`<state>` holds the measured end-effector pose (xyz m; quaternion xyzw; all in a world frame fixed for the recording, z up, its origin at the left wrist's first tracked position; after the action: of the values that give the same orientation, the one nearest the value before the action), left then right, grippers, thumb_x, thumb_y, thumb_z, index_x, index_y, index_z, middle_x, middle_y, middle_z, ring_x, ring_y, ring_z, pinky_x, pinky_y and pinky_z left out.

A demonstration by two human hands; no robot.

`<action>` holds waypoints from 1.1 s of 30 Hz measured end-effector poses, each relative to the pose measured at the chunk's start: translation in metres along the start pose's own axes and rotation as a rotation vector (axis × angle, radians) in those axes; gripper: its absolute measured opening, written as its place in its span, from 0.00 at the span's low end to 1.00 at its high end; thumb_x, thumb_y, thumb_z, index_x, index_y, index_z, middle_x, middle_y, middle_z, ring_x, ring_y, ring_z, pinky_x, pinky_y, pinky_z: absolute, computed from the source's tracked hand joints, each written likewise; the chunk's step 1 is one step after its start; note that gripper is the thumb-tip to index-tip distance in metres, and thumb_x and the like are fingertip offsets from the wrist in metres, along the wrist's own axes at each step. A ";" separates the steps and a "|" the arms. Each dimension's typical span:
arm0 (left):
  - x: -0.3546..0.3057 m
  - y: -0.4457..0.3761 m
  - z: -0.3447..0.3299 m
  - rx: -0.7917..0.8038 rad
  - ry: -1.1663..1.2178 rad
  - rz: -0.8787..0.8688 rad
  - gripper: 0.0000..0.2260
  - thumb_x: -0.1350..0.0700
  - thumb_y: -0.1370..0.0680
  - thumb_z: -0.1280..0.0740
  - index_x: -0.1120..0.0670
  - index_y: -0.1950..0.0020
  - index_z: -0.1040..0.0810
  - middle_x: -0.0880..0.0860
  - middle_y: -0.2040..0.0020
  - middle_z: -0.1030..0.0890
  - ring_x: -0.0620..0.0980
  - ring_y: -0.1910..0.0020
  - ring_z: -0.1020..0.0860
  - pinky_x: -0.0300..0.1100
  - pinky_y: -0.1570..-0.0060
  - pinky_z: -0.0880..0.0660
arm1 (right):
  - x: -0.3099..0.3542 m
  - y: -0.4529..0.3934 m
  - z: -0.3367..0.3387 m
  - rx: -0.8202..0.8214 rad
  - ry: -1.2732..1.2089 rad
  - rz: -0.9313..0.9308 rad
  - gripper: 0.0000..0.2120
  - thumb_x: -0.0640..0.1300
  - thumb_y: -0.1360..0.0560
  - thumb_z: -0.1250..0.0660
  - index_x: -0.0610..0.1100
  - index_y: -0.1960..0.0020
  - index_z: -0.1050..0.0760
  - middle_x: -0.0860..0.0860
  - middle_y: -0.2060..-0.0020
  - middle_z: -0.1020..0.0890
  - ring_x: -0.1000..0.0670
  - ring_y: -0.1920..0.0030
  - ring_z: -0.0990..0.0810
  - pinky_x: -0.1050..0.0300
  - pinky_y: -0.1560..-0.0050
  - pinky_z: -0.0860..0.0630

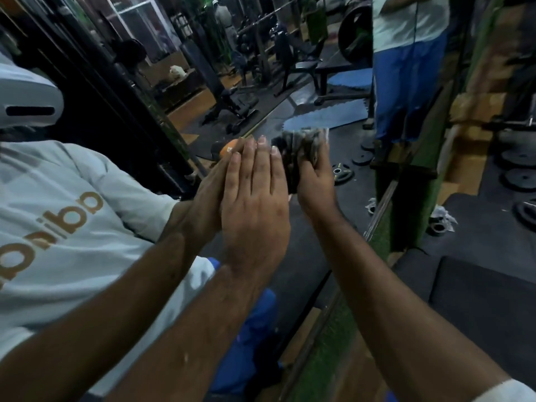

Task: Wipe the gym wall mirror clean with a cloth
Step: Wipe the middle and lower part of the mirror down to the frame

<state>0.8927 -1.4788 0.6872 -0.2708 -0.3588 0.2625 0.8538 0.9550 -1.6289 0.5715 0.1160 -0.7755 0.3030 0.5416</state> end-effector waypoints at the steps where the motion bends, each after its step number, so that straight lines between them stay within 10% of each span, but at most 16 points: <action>1: -0.002 -0.006 -0.001 -0.006 -0.017 0.003 0.26 0.55 0.18 0.41 0.62 0.21 0.39 0.62 0.20 0.39 0.60 0.20 0.43 0.54 0.20 0.53 | 0.013 -0.006 -0.002 0.020 0.011 0.011 0.35 0.63 0.21 0.37 0.57 0.17 0.42 0.48 0.18 0.38 0.45 0.17 0.41 0.33 0.21 0.39; 6: -0.011 -0.035 -0.014 -0.005 -0.050 0.011 0.26 0.56 0.18 0.38 0.62 0.21 0.38 0.63 0.21 0.38 0.60 0.20 0.42 0.54 0.20 0.53 | 0.045 -0.007 0.006 0.065 0.121 0.301 0.29 0.41 0.14 0.39 0.42 0.16 0.44 0.43 0.17 0.42 0.42 0.16 0.45 0.33 0.20 0.42; 12: -0.036 -0.065 -0.032 0.064 -0.046 0.060 0.31 0.51 0.20 0.35 0.62 0.21 0.39 0.64 0.20 0.41 0.60 0.19 0.45 0.55 0.20 0.55 | -0.033 -0.064 0.043 0.005 -0.043 -0.038 0.34 0.65 0.21 0.37 0.57 0.18 0.39 0.45 0.19 0.35 0.42 0.20 0.35 0.31 0.26 0.31; 19: -0.077 -0.126 -0.061 0.039 -0.024 0.026 0.27 0.55 0.18 0.40 0.62 0.20 0.40 0.62 0.19 0.41 0.59 0.19 0.46 0.54 0.20 0.53 | 0.014 -0.100 0.056 0.169 0.163 0.268 0.33 0.33 0.17 0.39 0.40 0.16 0.46 0.46 0.16 0.45 0.44 0.15 0.49 0.38 0.17 0.47; 24: -0.097 -0.154 -0.085 0.049 -0.059 0.036 0.26 0.54 0.17 0.41 0.62 0.21 0.39 0.62 0.19 0.42 0.60 0.19 0.46 0.54 0.20 0.57 | -0.027 -0.155 0.095 0.104 0.140 -0.035 0.35 0.44 0.21 0.40 0.51 0.15 0.45 0.49 0.16 0.43 0.45 0.16 0.48 0.35 0.18 0.44; 33: -0.134 -0.187 -0.112 0.002 -0.090 0.008 0.24 0.55 0.16 0.43 0.62 0.21 0.39 0.61 0.19 0.41 0.59 0.19 0.43 0.54 0.20 0.49 | -0.047 -0.183 0.111 0.054 0.120 0.122 0.34 0.41 0.19 0.43 0.46 0.15 0.48 0.46 0.16 0.45 0.45 0.15 0.48 0.33 0.19 0.46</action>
<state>0.9439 -1.7301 0.6789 -0.2591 -0.3956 0.2781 0.8361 0.9805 -1.8460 0.5664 0.0650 -0.7386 0.3628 0.5645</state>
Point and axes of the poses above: each hand's wrist, its own y-axis away from the middle knuckle, its own z-axis out of the back of the hand, x = y × z, the point moved 10 cm from there along -y, towards the middle knuckle
